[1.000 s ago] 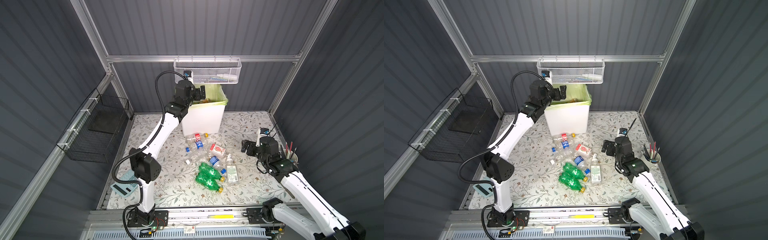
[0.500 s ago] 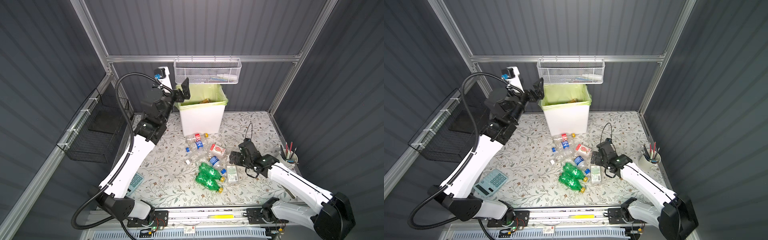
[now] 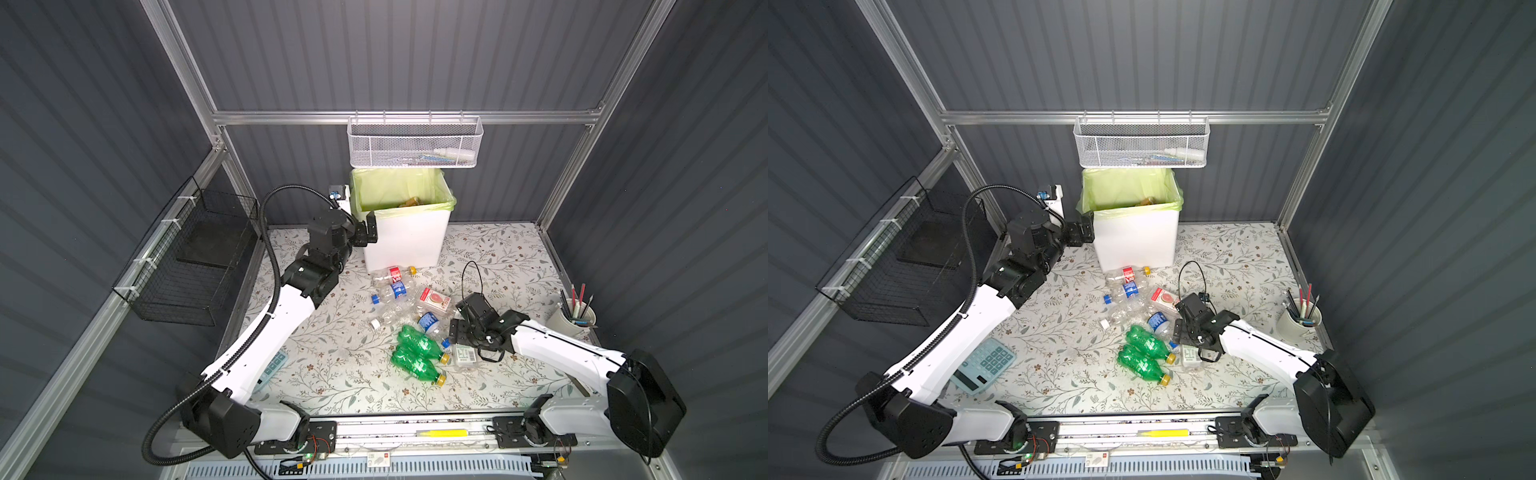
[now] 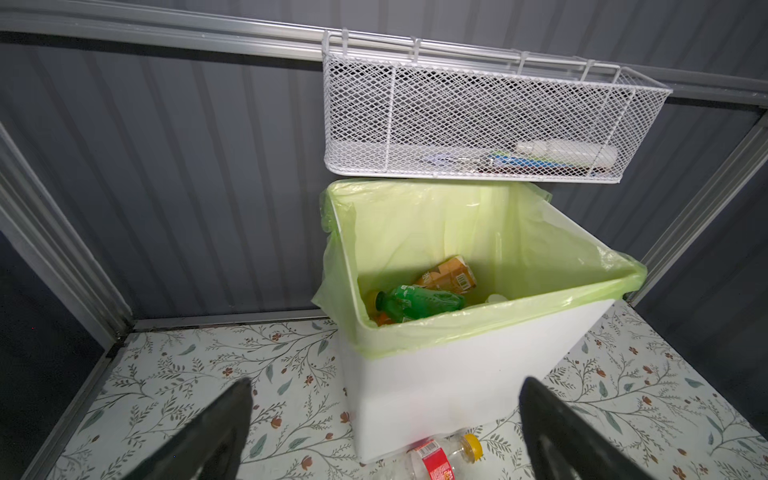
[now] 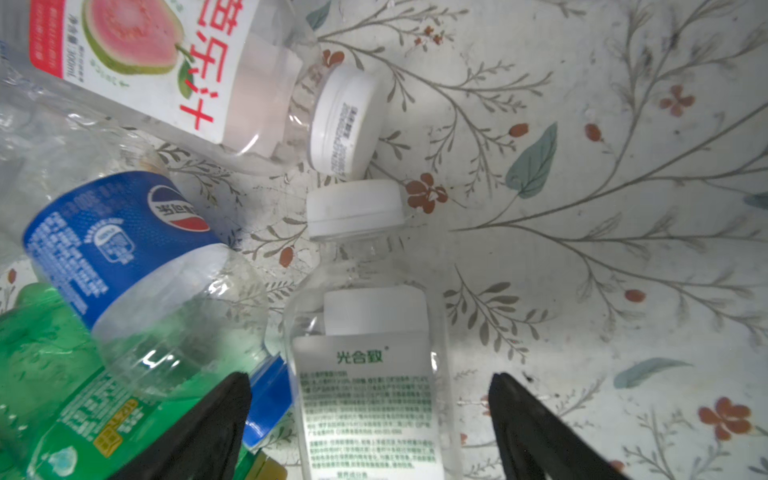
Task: Throw the plastic bottles in the bin
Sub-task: 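Lower the right gripper onto the white-capped clear bottle while the left gripper withdraws, then close the right gripper on the clear bottle and lift it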
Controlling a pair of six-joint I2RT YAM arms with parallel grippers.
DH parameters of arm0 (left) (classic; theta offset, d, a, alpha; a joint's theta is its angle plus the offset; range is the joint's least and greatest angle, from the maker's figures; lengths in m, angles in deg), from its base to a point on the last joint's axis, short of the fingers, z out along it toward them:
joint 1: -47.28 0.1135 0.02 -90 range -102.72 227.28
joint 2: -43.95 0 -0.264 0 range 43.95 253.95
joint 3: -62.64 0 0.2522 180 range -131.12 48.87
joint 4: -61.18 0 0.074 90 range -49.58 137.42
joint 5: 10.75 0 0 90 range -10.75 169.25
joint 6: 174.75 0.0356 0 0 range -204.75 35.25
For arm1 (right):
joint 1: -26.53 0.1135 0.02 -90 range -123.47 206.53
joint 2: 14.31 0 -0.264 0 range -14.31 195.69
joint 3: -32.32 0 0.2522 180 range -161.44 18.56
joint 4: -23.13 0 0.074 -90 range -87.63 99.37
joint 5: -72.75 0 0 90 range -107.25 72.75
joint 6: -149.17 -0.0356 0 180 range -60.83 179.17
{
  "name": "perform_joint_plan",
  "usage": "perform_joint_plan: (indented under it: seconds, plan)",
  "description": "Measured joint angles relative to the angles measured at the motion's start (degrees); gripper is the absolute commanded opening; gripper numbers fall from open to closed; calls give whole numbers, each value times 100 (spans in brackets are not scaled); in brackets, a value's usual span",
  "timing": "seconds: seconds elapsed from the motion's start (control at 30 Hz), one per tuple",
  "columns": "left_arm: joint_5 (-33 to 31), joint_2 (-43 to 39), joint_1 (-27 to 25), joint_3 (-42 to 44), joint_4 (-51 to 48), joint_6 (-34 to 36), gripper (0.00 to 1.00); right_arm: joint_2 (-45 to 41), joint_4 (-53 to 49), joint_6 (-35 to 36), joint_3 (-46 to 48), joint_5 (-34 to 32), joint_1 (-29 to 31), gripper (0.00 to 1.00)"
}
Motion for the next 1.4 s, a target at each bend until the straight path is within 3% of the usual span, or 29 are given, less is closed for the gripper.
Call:
perform_joint_plan:
  seconds: [0.3,0.63,0.7,0.77,0.8,0.93,1.23,1.4]
  plan:
    - [-192,-55,0,177,-81,-63,100,-52,-24,2,249,63,-2,85]
    - [-247,-55,0,208,-118,-146,100,-24,-66,17,308,68,-181,70]
    - [-267,-57,0,221,-133,-151,100,-59,-50,37,337,83,-319,71]
    - [-284,-57,0,262,-140,-153,100,-76,-48,79,354,83,-428,89]
    - [-286,-57,0,284,-146,-155,100,-74,-63,90,358,81,-459,92]
    - [-308,-57,0,339,-190,-192,100,31,-146,175,365,63,-514,94]
    - [-450,-184,13,485,-225,-247,100,343,-199,313,328,44,-520,61]
    - [-573,-352,37,640,-297,-306,100,247,-398,496,98,-4,-555,57]
